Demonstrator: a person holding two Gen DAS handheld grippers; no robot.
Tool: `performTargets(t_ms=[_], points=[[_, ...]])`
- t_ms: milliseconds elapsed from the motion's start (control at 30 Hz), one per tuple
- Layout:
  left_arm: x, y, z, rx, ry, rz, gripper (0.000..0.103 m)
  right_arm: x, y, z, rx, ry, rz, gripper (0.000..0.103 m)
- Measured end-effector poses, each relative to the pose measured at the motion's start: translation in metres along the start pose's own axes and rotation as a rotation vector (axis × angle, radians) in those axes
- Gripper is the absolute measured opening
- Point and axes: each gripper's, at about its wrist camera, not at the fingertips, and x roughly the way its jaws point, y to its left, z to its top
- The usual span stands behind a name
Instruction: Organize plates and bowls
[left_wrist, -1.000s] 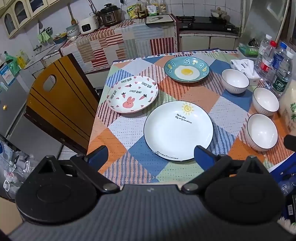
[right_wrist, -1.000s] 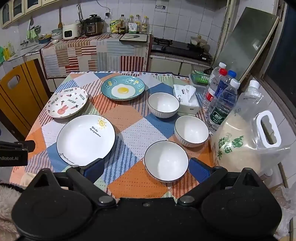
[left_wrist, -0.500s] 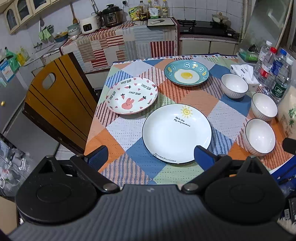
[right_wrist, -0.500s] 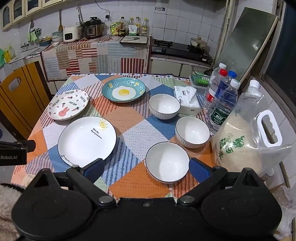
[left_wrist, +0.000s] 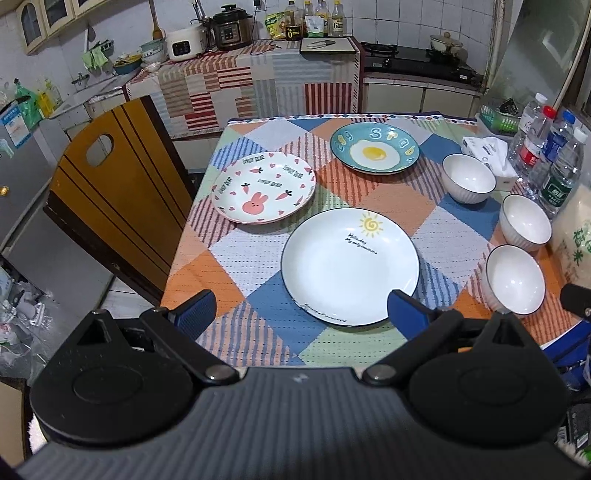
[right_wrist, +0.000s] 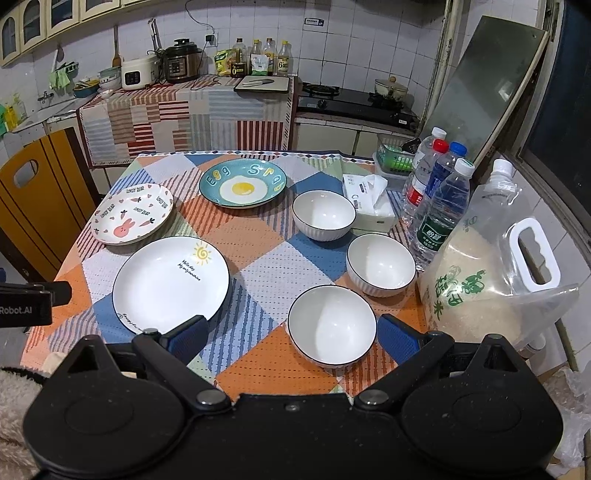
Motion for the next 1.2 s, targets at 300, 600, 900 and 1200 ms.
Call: performTargets(t_ms=[300, 600, 900, 1200], points=[[-0.007, 0.004, -0.006, -0.005, -0.008, -0.003, 0.1, -0.004, 0.001, -0.006, -0.012, -0.005, -0.004, 0.1], [-0.007, 0.011, -0.012, -0.019, -0.001, 0.0, 0.1, -0.004, 0.002, -0.006, -0.013, -0.006, -0.005, 0.1], [-0.005, 0.015, -0.016, -0.037, -0.015, -0.009, 0.1, 0.0, 0.009, -0.013, 0.003, -0.016, -0.029, 0.1], [-0.007, 0.015, -0.019, -0.033, -0.039, -0.021, 0.1, 0.001, 0.009, -0.015, 0.008, -0.015, -0.036, 0.1]])
